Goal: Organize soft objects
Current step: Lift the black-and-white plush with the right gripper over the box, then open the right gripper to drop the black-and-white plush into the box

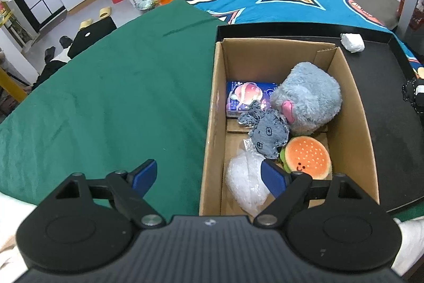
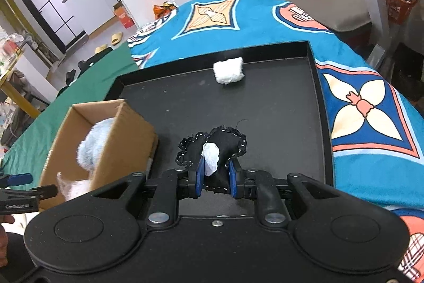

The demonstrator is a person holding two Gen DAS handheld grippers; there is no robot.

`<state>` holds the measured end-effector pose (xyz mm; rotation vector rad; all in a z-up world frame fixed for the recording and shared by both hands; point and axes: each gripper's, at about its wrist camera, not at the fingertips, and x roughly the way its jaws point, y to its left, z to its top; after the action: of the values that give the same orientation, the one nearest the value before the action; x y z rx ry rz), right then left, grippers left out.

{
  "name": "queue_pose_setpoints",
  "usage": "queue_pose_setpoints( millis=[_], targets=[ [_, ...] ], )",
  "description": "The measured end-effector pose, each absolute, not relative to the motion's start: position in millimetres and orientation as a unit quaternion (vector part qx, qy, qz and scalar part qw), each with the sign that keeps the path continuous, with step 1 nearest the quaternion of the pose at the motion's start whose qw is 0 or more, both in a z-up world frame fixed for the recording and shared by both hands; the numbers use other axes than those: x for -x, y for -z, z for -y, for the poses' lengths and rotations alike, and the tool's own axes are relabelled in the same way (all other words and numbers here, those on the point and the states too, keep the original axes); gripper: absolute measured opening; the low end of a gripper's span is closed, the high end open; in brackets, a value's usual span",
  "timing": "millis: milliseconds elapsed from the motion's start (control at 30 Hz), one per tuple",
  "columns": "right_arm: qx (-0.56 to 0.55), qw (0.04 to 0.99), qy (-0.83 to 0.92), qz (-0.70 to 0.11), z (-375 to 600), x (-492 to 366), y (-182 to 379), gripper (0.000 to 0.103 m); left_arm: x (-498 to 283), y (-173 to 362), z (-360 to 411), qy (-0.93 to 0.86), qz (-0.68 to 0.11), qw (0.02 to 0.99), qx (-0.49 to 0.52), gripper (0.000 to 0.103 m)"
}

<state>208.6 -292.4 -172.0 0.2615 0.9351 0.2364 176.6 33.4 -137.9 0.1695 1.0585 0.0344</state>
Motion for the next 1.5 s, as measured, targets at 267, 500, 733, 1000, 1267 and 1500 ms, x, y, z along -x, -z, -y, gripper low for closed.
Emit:
queue_pose_setpoints(
  millis=[267, 500, 733, 1000, 1267, 1500],
  targets=[
    [-0.117, 0.881, -0.137, -0.437, 261, -190, 150, 0.02, -171, 133, -48, 0.012, -0.503, 0.862, -0.065, 0.08],
    [-0.106, 0.882, -0.151, -0.433, 228, -179, 133, 0.02, -174, 141, -59, 0.037, -0.512, 0.857, -0.031, 0.065],
    [-0.097, 0.881, -0.16, -0.435, 196, -172, 125, 0.02, -175, 146, -70, 0.042, -0.52, 0.853, -0.001, 0.04],
    [-0.082, 0.875, -0.177, -0.442, 158, -168, 124, 0.021, -176, 155, -74, 0.049, -0.529, 0.847, -0.004, 0.014],
    [-0.083, 0.87, -0.186, -0.449, 132, -163, 128, 0.025, -174, 155, -78, 0.067, -0.522, 0.85, 0.005, 0.01],
    [-0.082, 0.862, -0.197, -0.461, 126, -160, 125, 0.046, -173, 155, -83, 0.073, -0.52, 0.851, 0.015, 0.01]
  ],
)
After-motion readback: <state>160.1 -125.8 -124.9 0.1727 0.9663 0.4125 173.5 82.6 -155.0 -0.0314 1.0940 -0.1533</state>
